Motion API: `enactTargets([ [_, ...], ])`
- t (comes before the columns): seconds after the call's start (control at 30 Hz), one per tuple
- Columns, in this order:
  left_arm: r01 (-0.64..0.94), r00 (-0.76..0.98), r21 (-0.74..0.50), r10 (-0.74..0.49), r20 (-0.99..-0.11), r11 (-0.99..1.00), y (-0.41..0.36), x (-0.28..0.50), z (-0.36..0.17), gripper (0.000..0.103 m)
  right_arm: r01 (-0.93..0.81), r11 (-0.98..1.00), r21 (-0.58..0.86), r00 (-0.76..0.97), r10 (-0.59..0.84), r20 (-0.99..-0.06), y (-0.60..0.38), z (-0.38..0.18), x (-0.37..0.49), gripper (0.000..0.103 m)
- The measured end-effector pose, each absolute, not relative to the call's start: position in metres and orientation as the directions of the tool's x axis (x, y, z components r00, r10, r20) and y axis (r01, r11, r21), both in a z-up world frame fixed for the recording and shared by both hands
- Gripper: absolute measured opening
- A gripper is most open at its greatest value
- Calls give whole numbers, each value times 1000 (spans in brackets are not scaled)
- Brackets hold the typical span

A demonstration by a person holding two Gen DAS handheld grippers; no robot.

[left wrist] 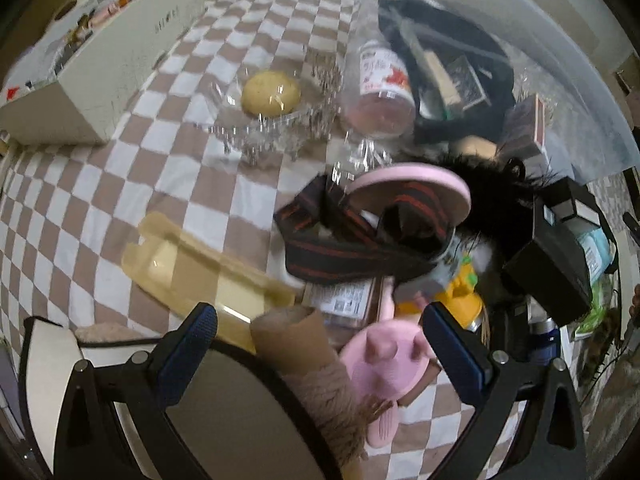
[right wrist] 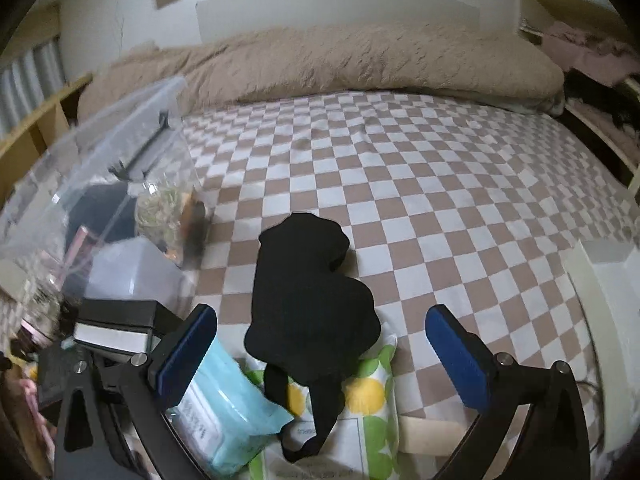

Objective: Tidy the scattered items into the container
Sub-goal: 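Grasp the black eye mask with the right tool while the left tool approaches the rope-wrapped tube, then close the left tool on the rope-wrapped cardboard tube while the right tool lifts the mask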

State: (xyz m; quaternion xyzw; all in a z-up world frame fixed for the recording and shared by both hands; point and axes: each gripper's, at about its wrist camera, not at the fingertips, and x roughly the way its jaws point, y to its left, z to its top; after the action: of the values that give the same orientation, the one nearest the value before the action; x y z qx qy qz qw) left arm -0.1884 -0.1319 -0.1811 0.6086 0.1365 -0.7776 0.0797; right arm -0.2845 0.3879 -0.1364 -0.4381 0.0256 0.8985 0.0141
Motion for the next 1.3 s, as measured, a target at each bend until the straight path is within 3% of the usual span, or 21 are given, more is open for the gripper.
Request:
enactTargets([
  [0.13,264,-211,-71,14,-977,-962,-131,-188,-187,102,-30,-1000,-9,-574,24,-818,381,-145,-301,103],
  [0.33,252,-173,-40,-5,-985,-967,-137,-189,-192,90,-39,-999,1,-541,21,-841,387,-155,-321,103],
  [0.4,247,-156,-5,-35,-987,-969,-140,-189,-195,73,-51,-999,7,-526,21,-850,390,-157,-324,103],
  [0.53,227,-150,-15,-20,-988,-974,-143,-187,-196,59,-66,-998,17,-496,18,-868,395,-162,-333,103],
  [0.57,212,-155,-31,-3,-988,-977,-142,-187,-194,48,-64,-998,9,-492,24,-870,395,-164,-335,103],
  [0.6,199,-159,-44,12,-987,-979,-140,-186,-192,43,-59,-998,2,-491,27,-871,393,-164,-337,103],
  [1.2,59,-281,-191,167,-945,-980,-102,-179,-156,39,96,-984,-152,-337,112,-935,351,-219,-382,103],
  [1.23,50,-290,-197,175,-941,-979,-99,-179,-153,39,77,-984,-163,-343,128,-931,354,-219,-382,100],
  [1.3,35,-304,-211,191,-933,-977,-95,-175,-147,39,70,-986,-149,-354,115,-928,358,-218,-381,64],
])
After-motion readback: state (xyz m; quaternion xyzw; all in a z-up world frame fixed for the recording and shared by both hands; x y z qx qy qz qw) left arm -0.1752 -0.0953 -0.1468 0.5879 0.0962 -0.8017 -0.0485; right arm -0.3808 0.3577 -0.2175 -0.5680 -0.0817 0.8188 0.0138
